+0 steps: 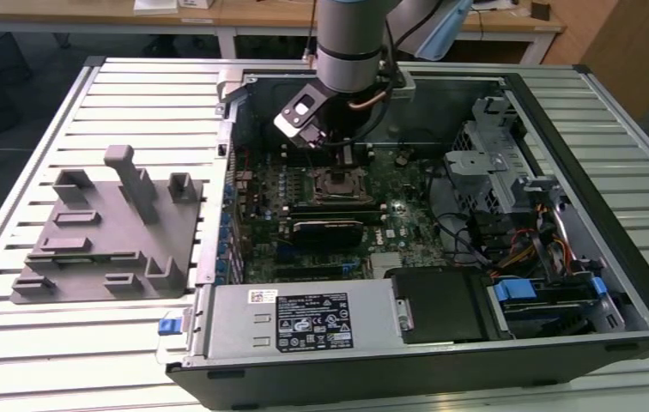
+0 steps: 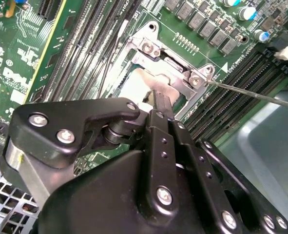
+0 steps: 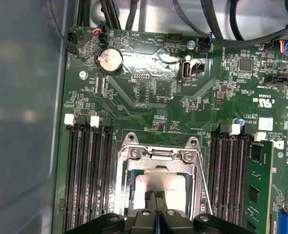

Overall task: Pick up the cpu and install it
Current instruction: 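Close the cpu cover, then install the first cpu locking lever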

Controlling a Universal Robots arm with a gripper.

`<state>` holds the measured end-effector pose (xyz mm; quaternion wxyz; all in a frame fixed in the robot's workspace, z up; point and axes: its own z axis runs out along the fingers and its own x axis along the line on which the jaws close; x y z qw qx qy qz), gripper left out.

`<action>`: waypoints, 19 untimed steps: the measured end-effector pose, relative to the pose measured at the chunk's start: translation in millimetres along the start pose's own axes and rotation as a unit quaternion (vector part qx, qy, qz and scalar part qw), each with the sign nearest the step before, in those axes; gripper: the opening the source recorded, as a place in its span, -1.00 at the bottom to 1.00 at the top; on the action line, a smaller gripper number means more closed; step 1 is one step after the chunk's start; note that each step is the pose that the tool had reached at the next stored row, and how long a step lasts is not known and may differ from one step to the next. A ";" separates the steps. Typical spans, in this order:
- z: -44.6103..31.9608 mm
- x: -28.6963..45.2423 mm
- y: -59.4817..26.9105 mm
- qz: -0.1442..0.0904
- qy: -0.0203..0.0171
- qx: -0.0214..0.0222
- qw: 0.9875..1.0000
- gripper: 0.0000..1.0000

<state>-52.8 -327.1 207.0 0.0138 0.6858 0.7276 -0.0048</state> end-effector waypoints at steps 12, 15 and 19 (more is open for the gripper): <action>-13.2 -0.3 0.2 0.000 -0.001 0.000 1.000 -0.79; -15.2 -0.4 0.2 0.000 -0.002 0.000 1.000 -0.79; -17.7 -0.5 0.2 0.000 -0.004 0.000 1.000 -0.79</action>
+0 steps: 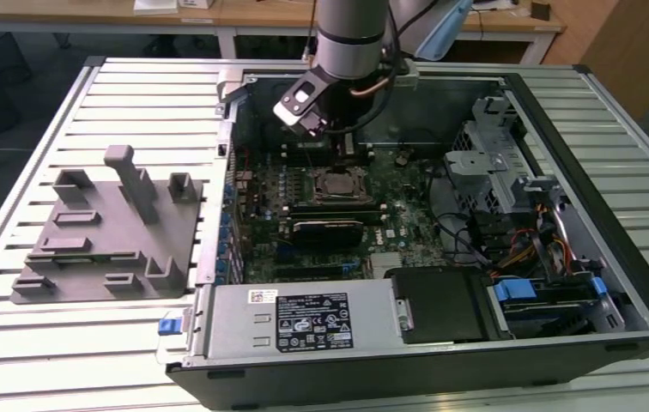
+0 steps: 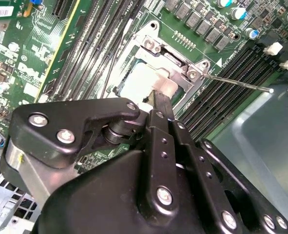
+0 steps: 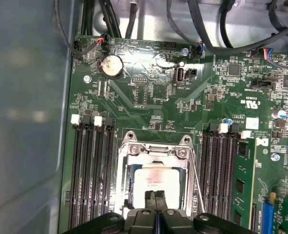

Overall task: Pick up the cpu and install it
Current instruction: 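Install the first cpu locking lever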

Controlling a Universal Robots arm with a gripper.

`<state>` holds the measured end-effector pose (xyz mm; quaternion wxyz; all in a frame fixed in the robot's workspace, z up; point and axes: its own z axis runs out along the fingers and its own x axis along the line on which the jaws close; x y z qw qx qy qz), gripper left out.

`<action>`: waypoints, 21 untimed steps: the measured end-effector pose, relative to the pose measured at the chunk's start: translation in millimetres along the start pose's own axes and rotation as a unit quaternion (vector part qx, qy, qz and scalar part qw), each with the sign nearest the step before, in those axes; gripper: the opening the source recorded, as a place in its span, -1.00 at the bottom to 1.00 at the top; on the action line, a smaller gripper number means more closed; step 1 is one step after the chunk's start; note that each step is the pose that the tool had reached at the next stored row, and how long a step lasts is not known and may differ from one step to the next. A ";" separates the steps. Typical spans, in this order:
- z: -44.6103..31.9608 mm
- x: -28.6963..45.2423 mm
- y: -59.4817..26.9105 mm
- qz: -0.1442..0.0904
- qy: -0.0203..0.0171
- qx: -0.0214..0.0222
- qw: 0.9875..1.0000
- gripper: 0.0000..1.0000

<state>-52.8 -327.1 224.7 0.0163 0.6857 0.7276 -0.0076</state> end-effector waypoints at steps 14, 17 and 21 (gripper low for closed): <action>-33.2 -1.0 -0.5 -0.013 0.000 -0.001 1.000 -0.79; -33.3 -1.1 -0.5 -0.040 0.000 -0.002 0.999 -0.79; -33.2 -1.1 -0.5 -0.077 0.000 -0.003 0.997 -0.79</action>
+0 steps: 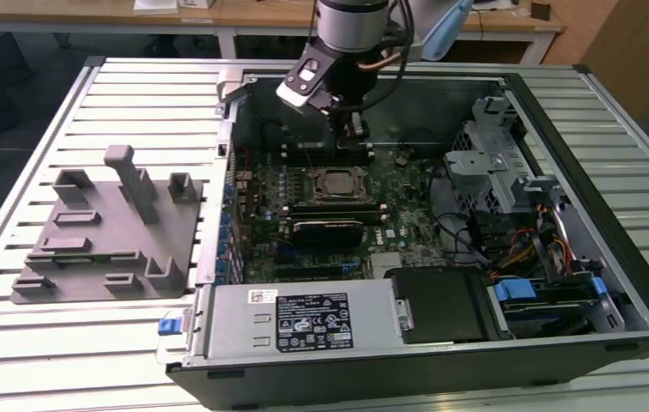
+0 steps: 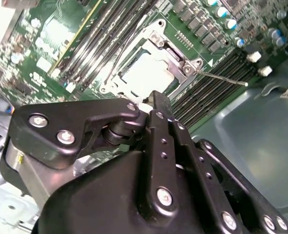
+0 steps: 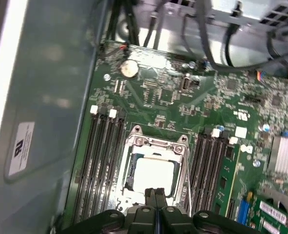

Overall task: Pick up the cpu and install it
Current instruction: 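Install the first cpu locking lever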

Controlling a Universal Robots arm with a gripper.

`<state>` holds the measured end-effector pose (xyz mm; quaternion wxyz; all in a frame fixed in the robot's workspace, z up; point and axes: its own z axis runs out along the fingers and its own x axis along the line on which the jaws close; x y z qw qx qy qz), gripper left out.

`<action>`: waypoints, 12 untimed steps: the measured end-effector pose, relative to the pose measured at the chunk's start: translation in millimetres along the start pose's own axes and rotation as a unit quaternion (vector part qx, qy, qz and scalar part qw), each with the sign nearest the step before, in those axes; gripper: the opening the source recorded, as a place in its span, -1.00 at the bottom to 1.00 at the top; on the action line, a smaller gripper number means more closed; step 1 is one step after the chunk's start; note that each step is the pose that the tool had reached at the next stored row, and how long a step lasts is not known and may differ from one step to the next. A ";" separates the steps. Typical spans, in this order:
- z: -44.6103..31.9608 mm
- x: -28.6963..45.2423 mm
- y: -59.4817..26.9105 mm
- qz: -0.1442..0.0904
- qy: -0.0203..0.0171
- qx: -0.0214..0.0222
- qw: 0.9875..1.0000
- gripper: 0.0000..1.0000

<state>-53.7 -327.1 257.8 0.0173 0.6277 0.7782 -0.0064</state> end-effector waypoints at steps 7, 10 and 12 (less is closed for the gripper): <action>0.5 0.0 0.0 -0.063 0.001 -0.002 0.998 -0.79; 0.7 0.0 0.0 -0.091 0.001 -0.003 0.996 -0.79; 0.9 0.0 0.0 -0.109 0.001 -0.004 0.994 -0.79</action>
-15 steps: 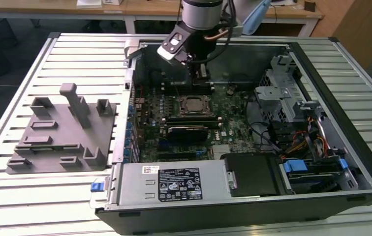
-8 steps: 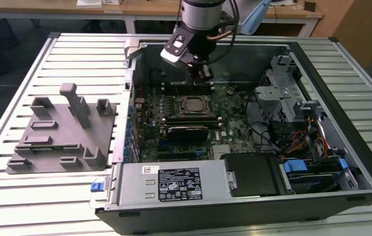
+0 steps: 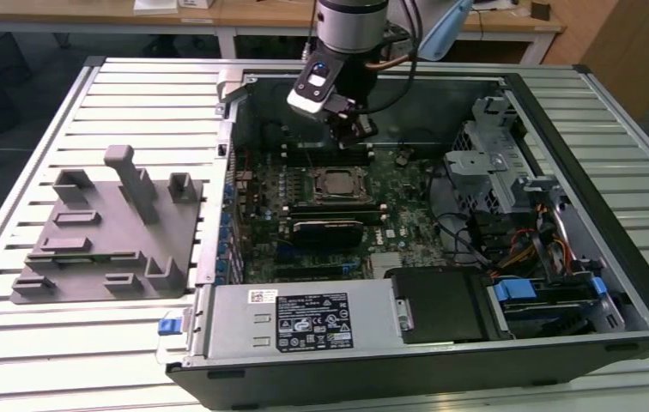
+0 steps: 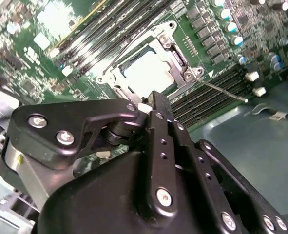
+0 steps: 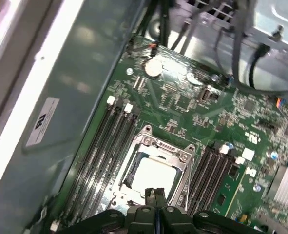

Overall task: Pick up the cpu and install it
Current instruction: 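Install the first cpu locking lever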

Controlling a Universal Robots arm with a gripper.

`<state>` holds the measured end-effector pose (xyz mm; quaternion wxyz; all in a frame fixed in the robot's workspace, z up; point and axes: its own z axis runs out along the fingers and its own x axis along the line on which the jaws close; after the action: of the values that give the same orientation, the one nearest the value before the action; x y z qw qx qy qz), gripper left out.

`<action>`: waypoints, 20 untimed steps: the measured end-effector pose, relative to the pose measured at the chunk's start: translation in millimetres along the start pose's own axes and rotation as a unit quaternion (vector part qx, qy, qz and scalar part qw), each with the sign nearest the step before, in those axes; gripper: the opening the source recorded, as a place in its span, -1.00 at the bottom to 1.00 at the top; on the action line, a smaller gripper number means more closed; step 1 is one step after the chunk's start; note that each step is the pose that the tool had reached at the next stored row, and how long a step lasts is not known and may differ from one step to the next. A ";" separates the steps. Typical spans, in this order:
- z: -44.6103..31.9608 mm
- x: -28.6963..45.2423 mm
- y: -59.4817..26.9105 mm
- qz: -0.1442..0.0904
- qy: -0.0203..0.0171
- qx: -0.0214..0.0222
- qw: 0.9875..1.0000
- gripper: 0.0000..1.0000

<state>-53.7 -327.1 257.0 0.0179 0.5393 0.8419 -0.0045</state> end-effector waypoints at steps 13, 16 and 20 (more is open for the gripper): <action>1.8 0.5 -1.0 -0.111 0.001 -0.004 0.994 -0.79; 2.1 0.5 -1.0 -0.138 0.002 -0.005 0.990 -0.79; 2.5 0.5 -1.0 -0.174 0.002 -0.006 0.985 -0.79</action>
<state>-54.8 -327.1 254.4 0.0185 0.3841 0.9231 -0.0013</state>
